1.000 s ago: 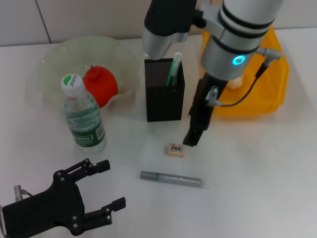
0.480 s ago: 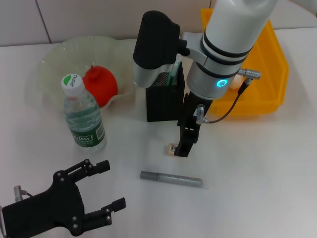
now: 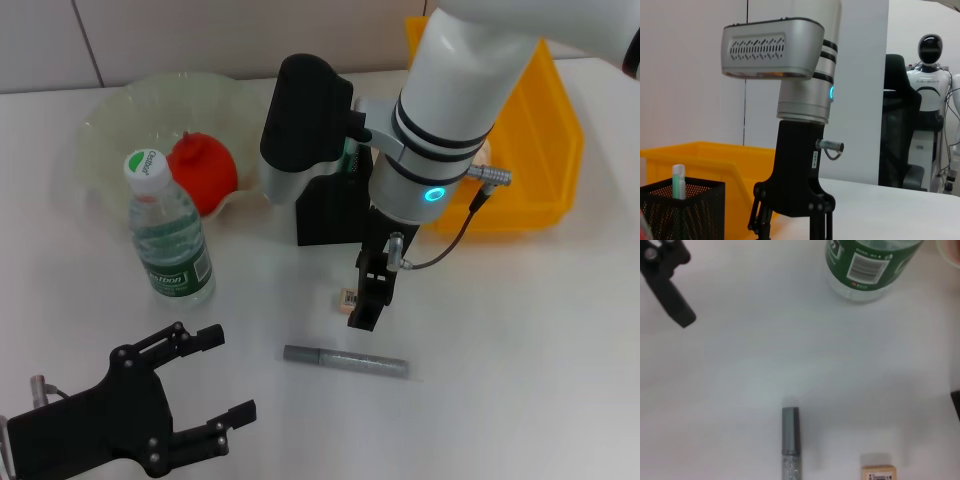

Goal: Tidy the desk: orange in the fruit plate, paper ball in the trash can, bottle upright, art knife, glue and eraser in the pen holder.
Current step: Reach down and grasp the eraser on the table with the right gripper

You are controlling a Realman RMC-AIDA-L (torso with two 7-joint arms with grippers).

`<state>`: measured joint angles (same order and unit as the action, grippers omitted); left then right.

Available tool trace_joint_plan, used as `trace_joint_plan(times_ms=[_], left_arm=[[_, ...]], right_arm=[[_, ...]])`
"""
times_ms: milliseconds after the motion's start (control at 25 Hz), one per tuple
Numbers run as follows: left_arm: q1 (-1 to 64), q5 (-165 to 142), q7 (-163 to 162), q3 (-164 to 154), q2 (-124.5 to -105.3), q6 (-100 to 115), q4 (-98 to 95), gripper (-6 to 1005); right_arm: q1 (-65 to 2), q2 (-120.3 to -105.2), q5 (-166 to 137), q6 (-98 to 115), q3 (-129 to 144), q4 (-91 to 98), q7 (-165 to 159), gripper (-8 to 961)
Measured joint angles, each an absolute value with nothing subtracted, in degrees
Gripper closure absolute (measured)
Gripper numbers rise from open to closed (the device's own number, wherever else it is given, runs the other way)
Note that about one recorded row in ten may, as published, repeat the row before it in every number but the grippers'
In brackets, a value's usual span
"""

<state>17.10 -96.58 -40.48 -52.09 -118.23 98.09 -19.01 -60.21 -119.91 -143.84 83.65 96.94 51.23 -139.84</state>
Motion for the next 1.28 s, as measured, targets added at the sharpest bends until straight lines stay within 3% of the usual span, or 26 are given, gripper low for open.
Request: trace_joint_plan(times_ms=[800, 1040, 1280], left_arm=[[17.1, -96.59, -40.29, -52.11, -118.13, 98.18, -19.01, 195], [17.19, -96.64, -40.37, -52.18, -118.13, 98.1, -18.92, 195], [17.29, -96.68, -40.37, -52.2, -118.19, 98.08, -18.86, 195]], right_arm=[[-58.86, -119.88, -143.75, 77.81, 101.13, 51.04, -143.57, 294], [-58.51, -119.88, -143.76, 76.97, 101.63, 50.97, -143.57, 470], [-58.11, -119.88, -143.09, 76.02, 102.72, 50.84, -143.56, 472]])
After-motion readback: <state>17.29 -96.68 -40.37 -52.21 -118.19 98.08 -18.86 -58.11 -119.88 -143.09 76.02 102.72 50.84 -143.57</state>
